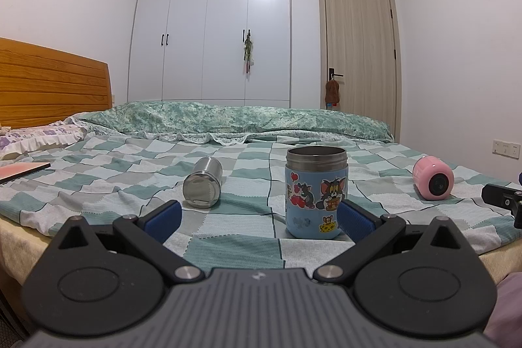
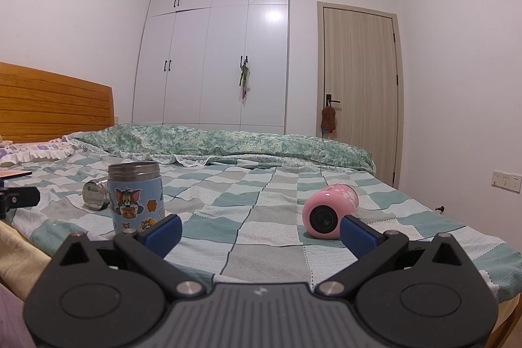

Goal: Flip cup upright

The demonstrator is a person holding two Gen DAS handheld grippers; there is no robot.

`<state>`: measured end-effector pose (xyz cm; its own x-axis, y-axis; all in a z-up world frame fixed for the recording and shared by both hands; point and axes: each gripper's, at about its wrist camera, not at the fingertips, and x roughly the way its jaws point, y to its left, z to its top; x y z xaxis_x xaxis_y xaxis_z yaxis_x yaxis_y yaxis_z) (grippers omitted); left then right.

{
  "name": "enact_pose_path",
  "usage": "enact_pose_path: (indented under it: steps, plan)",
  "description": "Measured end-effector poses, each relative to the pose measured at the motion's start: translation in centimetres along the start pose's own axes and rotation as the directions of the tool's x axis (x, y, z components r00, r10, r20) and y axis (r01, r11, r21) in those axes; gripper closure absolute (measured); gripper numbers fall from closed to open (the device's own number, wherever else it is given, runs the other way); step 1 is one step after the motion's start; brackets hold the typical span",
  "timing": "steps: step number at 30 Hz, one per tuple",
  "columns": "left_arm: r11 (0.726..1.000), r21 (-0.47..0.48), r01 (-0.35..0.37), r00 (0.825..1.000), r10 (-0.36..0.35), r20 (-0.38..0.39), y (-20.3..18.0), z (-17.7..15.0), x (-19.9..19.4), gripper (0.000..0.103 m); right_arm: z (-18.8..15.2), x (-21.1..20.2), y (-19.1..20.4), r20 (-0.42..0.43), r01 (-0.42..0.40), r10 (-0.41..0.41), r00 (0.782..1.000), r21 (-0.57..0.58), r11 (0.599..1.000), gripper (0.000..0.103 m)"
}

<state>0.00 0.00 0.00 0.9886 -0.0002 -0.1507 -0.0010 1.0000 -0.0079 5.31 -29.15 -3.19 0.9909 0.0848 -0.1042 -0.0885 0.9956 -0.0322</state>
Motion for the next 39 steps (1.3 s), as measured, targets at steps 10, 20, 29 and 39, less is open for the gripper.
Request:
enact_pose_path:
  steps: [10, 20, 29, 39]
  plan:
    - [1.000, 0.000, 0.000, 1.000, 0.000, 0.000, 0.00, 0.00, 0.00, 0.000, 0.01, 0.00, -0.03, 0.000, 0.000, 0.000, 1.000, 0.000, 1.000, 0.000]
    - [1.000, -0.001, 0.000, 1.000, 0.000, 0.000, 0.00, 0.00, 0.00, 0.000, 0.02, 0.01, -0.04, -0.001, 0.000, 0.000, 1.000, 0.000, 1.000, 0.000]
    - [1.000, -0.001, 0.000, 1.000, 0.000, 0.000, 0.00, 0.00, 0.00, 0.000, -0.01, 0.00, -0.07, -0.001, 0.000, 0.000, 1.000, -0.001, 1.000, 0.000]
    - [1.000, 0.002, 0.002, 1.000, -0.002, -0.018, -0.55, 0.50, -0.03, 0.000, 0.20, 0.08, -0.11, -0.015, 0.038, -0.038, 0.999, -0.034, 0.999, 0.000]
